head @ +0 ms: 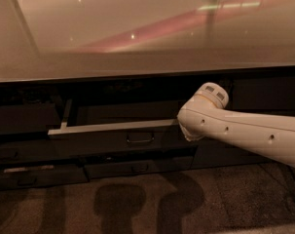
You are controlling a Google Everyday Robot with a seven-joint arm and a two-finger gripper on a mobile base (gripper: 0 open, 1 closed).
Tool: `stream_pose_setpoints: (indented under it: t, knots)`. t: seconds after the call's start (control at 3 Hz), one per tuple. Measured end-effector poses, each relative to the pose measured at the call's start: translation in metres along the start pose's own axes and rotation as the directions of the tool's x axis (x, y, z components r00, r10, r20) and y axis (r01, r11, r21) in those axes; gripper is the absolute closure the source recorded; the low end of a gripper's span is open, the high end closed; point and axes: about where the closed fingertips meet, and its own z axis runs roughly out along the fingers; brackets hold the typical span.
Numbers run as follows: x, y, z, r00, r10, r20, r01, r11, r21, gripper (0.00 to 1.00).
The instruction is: Open top drawer
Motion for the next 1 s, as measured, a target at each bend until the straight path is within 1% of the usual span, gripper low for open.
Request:
stream_pose_setpoints:
  t: [0.33,0.67,1.0]
  knots:
    - [-0.0014,0.0074,-0.0006,1.000,-0.005,-0.005,0.005,1.0000,-0.002,1.00]
    - [-0.0014,0.0074,-0.0006,1.000,-0.005,-0.005,0.005,1.0000,-0.002,0.81]
    - [-0.0005,0.0039,-0.0014,1.000,-0.004,-0.001,0.004,1.0000,-0.007,0.58]
